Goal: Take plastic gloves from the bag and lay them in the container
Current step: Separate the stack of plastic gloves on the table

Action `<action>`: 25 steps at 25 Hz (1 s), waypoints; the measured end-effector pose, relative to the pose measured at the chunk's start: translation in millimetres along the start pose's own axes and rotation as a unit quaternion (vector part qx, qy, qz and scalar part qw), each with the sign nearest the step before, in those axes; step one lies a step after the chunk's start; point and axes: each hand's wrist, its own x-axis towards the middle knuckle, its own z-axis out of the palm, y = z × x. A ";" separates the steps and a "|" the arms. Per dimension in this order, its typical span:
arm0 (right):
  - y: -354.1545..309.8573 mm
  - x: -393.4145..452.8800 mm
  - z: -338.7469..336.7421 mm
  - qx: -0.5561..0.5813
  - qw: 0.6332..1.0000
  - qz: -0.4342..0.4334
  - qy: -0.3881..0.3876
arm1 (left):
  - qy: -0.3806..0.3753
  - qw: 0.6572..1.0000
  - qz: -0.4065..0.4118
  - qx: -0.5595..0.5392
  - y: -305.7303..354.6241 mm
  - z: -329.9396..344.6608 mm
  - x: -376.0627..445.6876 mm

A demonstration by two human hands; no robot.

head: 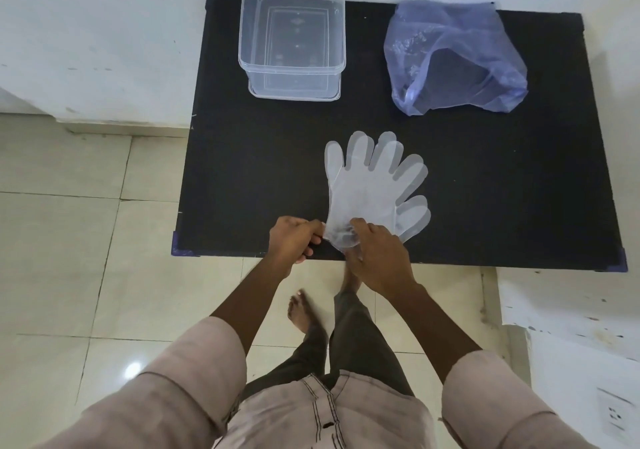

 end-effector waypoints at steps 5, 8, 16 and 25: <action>-10.9 2.9 3.5 -0.015 0.999 0.037 0.001 | -0.001 0.997 0.077 0.028 1.5 5.3 -0.2; -17.9 6.4 5.0 -0.028 0.997 0.067 0.010 | -0.008 0.994 0.104 0.021 -0.7 8.7 0.2; -15.8 13.4 7.1 0.005 0.993 0.112 0.040 | 0.021 0.991 0.122 0.052 -5.7 9.8 3.0; -19.0 11.5 -4.1 0.006 0.993 0.118 0.002 | 0.009 0.991 0.104 0.081 -7.7 24.4 4.0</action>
